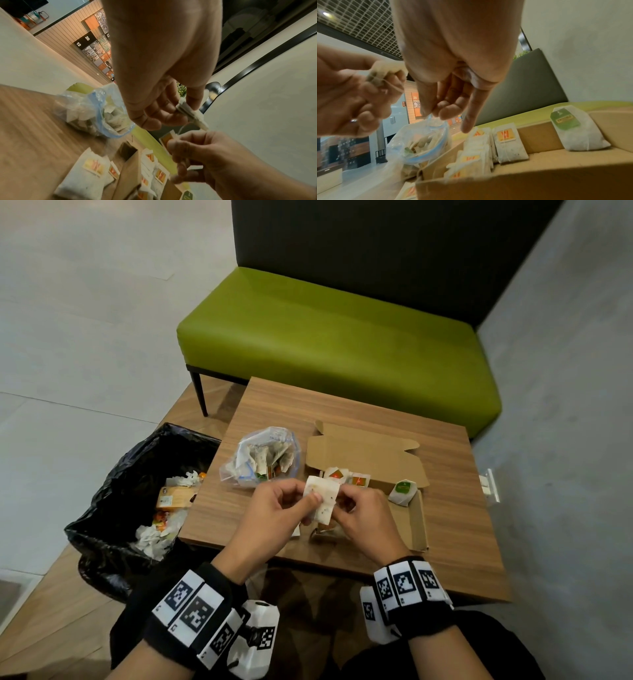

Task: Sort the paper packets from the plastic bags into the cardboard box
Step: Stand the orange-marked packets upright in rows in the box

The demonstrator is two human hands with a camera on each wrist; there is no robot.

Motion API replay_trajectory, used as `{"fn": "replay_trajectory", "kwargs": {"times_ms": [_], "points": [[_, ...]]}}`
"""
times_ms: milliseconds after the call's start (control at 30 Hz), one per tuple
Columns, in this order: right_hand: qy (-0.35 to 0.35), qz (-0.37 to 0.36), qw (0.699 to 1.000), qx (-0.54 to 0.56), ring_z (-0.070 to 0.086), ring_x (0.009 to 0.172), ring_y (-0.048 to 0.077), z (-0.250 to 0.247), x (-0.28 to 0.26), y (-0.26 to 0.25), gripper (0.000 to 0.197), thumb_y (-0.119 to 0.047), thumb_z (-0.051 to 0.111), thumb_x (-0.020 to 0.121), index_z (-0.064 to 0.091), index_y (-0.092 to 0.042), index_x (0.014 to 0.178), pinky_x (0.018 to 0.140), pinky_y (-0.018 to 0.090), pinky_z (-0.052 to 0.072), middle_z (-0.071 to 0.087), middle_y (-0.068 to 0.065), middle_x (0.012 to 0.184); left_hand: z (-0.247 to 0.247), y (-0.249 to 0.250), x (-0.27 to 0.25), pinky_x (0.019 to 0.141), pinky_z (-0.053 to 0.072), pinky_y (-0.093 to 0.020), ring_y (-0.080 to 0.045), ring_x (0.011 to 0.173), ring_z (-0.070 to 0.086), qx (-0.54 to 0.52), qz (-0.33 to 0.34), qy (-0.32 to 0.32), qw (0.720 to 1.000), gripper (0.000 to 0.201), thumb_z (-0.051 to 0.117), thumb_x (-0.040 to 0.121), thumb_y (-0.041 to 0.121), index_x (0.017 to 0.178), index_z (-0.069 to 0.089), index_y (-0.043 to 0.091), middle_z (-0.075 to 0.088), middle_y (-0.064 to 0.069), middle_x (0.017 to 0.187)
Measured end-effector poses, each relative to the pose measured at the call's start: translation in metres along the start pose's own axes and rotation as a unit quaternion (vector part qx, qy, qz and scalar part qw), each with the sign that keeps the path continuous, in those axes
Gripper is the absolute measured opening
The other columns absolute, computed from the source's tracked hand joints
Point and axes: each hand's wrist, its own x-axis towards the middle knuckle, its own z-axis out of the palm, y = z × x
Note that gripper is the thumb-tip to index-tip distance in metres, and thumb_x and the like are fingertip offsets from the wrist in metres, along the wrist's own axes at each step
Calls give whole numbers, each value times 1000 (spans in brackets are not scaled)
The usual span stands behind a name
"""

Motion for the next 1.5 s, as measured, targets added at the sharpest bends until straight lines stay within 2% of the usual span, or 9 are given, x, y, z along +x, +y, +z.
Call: {"fn": "replay_trajectory", "kwargs": {"times_ms": [100,200,367,533,633,800,1067,1300,1500], "points": [[14,14,999,44,68,60,13,-7,0,3,13,-20,74,86,77,-18,98,61,40,59,74,-1,71,6,-7,0,57,45,-27,-11,59,57,8,-26,15,1000,12,66,93,16,90,74,9,70,-9,71],[19,62,977,203,71,57,19,-12,-3,0,9,-6,72,88,75,-8,95,53,34,58,74,9,71,12,-12,1,56,47,-22,-11,59,58,11,-41,16,999,11,66,93,17,90,74,11,72,-12,75],[11,110,929,353,75,80,23,-15,-5,0,13,6,70,84,75,-5,90,68,30,61,77,10,86,17,-18,1,67,53,-30,-15,72,65,28,-55,-8,998,9,67,92,18,92,75,14,75,-12,84],[17,168,884,436,72,76,18,-17,-4,3,20,5,55,93,75,2,98,66,32,60,77,12,90,18,-24,3,68,53,-33,-10,69,63,67,-41,3,997,10,71,89,17,81,76,18,73,-7,78],[39,160,874,457,72,78,17,-15,-4,3,16,5,64,89,74,-1,101,67,31,61,76,12,91,20,-27,4,64,50,-30,-7,62,59,80,-42,7,996,14,71,88,19,75,76,19,70,-10,73],[70,124,898,417,72,81,17,-8,-3,3,28,11,72,81,74,-11,98,75,30,61,75,8,86,24,-30,3,60,50,-32,-12,57,58,88,-55,19,994,16,70,89,20,75,75,13,68,-17,70],[48,45,926,372,72,89,19,-7,-7,4,14,15,69,80,71,2,85,79,26,58,76,11,95,24,-32,4,57,49,-30,-21,59,61,7,-110,18,994,24,66,93,16,86,70,-7,72,-22,79],[-5,37,948,315,70,83,10,-9,-10,7,25,13,64,84,73,-10,79,77,25,56,76,1,84,22,-29,5,59,50,-26,-14,65,59,-46,-124,-10,991,19,60,96,13,86,72,4,69,-4,74],[-4,36,964,262,69,82,26,-9,-10,8,22,6,67,85,77,-13,80,78,36,58,75,2,86,21,-28,5,57,47,-28,-15,60,60,-60,-133,-15,989,27,51,101,21,91,72,7,67,-9,79]]}}
